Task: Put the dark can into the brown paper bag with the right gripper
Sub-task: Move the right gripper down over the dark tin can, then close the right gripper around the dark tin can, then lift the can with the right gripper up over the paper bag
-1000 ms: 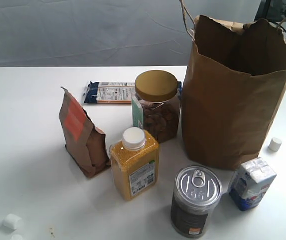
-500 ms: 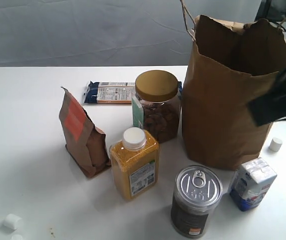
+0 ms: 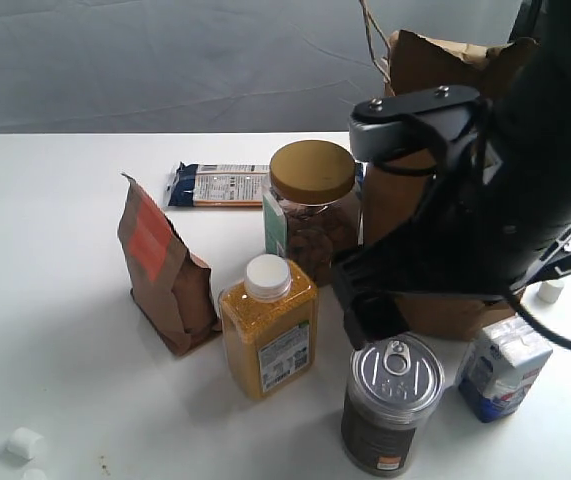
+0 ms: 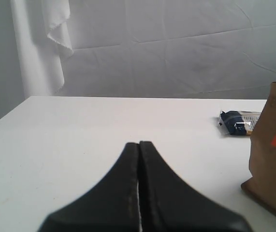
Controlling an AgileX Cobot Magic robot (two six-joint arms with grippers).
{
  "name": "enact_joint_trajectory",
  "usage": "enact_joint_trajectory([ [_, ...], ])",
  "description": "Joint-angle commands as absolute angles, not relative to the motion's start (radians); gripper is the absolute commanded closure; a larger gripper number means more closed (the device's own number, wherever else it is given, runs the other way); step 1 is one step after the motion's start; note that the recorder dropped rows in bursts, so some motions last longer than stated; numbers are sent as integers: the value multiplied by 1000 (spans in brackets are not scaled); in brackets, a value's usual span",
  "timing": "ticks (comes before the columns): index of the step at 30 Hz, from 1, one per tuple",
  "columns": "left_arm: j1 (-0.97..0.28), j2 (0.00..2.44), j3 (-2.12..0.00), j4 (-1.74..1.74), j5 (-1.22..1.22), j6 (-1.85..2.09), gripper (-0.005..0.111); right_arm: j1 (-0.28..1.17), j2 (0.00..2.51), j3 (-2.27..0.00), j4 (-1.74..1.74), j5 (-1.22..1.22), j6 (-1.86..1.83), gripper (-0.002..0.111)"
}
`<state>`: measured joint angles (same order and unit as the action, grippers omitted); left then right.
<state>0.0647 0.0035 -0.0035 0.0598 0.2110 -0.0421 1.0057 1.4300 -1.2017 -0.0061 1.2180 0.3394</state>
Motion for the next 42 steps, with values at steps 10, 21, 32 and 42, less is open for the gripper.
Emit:
enact_joint_trajectory([
  [10,59,0,0,62,206,-46,107,1008,1543,-1069,8,1062,371,4],
  [21,59,0,0,62,206,-46,107,1008,1611,-974,0,902,373,6],
  [32,59,0,0,62,206,-46,107,1027,1713,-974,8,902,430,82],
  [42,59,0,0,62,206,-46,107,1049,1656,-978,8,926,426,108],
])
